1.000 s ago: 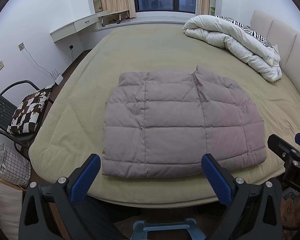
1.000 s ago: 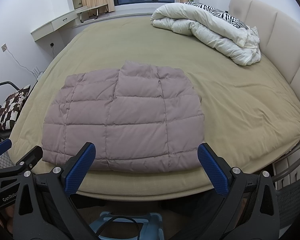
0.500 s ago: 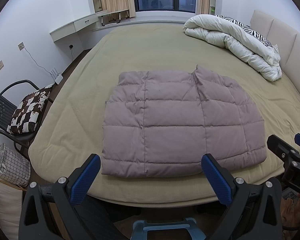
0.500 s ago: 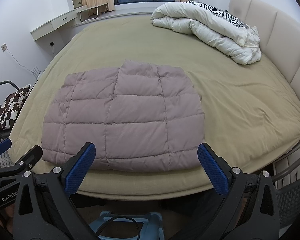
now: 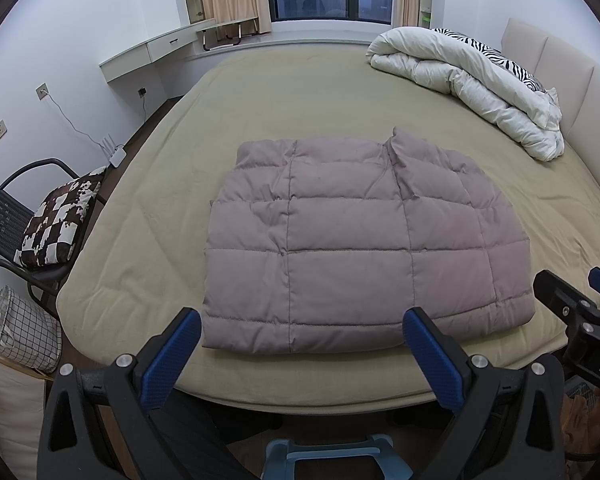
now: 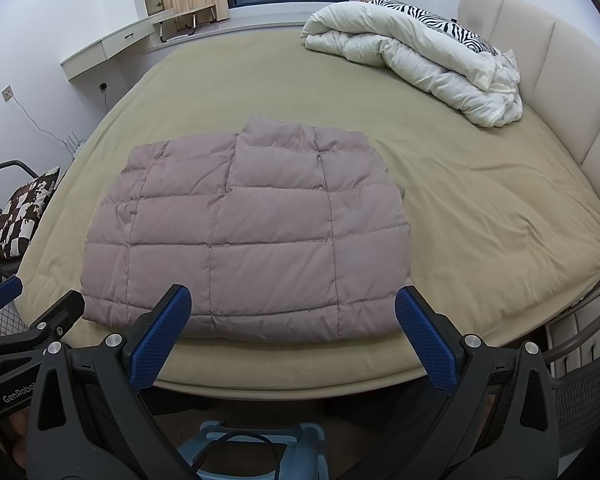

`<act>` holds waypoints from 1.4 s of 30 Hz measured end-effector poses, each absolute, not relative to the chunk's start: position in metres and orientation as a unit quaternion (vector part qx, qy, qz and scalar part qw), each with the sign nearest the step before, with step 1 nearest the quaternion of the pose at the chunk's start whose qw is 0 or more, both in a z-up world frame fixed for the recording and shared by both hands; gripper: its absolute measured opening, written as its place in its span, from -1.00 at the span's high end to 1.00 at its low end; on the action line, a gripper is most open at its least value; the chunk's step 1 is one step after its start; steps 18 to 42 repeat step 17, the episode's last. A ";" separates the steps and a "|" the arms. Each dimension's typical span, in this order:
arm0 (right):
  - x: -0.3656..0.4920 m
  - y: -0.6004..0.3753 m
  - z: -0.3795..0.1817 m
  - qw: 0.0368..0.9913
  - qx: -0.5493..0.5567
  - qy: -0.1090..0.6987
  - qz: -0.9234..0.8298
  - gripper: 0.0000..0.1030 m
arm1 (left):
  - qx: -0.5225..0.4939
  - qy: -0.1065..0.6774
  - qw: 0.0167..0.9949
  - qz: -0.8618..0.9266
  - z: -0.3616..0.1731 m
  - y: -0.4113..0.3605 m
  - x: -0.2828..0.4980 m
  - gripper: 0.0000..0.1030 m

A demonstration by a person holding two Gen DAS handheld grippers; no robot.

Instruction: Fold large clothes

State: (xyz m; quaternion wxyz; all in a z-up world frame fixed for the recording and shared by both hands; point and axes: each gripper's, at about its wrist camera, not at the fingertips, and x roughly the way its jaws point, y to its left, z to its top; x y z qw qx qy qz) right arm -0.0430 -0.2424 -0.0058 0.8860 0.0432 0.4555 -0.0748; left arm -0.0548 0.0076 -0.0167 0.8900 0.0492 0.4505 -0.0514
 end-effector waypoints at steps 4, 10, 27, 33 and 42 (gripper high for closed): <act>-0.043 -0.243 -0.006 0.886 0.043 0.456 -0.074 -1.00 | 0.050 0.450 0.890 -0.052 -0.016 0.008 -0.054 -1.00; -0.043 -0.243 -0.007 0.885 0.043 0.457 -0.074 -1.00 | 0.049 0.453 0.889 -0.054 -0.019 0.009 -0.056 -1.00; -0.043 -0.243 -0.009 0.885 0.043 0.458 -0.074 -1.00 | 0.048 0.453 0.889 -0.055 -0.019 0.010 -0.054 -1.00; -0.043 -0.243 -0.009 0.885 0.043 0.458 -0.074 -1.00 | 0.048 0.453 0.889 -0.055 -0.019 0.010 -0.054 -1.00; -0.043 -0.243 -0.009 0.885 0.043 0.458 -0.074 -1.00 | 0.048 0.453 0.889 -0.055 -0.019 0.010 -0.054 -1.00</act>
